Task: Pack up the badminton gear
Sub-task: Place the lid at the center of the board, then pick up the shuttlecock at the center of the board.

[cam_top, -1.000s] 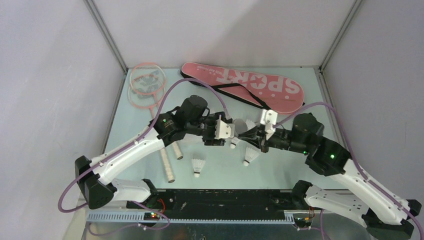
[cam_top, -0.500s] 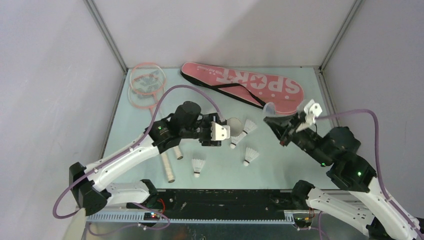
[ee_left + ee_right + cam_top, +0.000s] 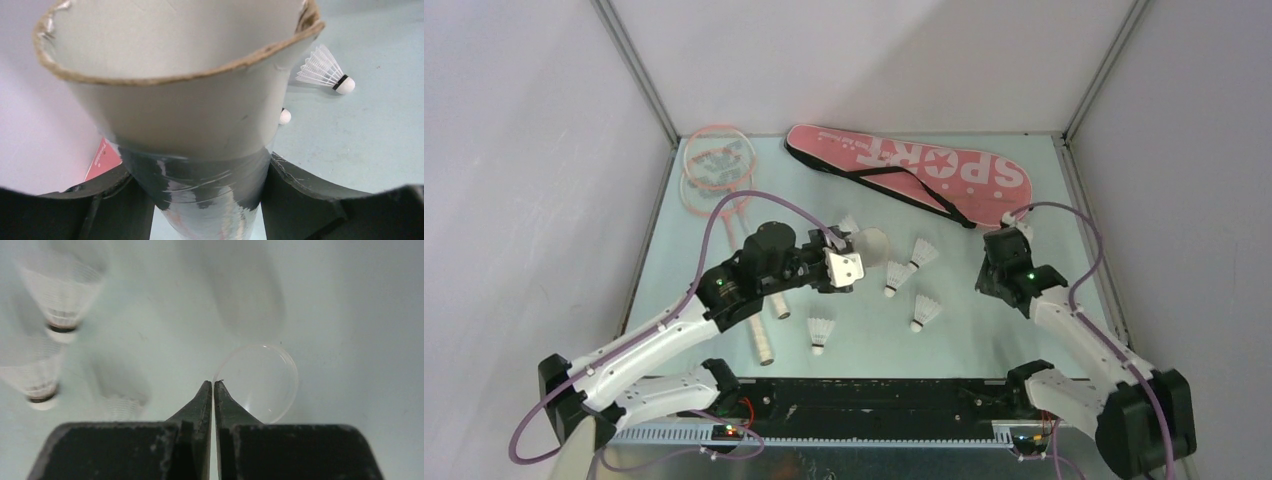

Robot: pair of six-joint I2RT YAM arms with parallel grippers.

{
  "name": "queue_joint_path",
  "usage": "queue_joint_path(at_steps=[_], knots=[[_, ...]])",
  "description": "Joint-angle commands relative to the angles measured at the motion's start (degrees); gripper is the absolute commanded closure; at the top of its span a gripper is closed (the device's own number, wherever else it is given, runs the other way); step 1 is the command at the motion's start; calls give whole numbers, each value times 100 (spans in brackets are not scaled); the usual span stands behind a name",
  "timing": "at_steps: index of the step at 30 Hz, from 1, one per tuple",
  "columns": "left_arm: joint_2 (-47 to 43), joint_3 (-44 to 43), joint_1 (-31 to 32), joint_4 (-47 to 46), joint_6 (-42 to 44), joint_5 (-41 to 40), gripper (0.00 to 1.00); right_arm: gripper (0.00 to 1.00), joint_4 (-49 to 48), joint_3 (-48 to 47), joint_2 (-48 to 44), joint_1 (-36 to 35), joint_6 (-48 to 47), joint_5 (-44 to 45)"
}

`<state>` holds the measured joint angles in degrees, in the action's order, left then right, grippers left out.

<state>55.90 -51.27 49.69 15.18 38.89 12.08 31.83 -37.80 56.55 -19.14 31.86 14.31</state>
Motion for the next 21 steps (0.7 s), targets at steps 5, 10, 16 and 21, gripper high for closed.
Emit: queue_joint_path(at_steps=[5,10,16,21], knots=[[-371,122,-1,-477,-162,-209,58,83,-596,143,1260,-10,417,-151],[-465,185,-3,-462,-187,-322,57,25,-706,137,1105,-251,412,-302],[-541,232,-3,-357,-75,-289,57,4,-1085,133,283,-638,-908,-1642],[-545,238,1,-264,-39,-166,57,1,-1329,150,173,-652,-1495,-3030]])
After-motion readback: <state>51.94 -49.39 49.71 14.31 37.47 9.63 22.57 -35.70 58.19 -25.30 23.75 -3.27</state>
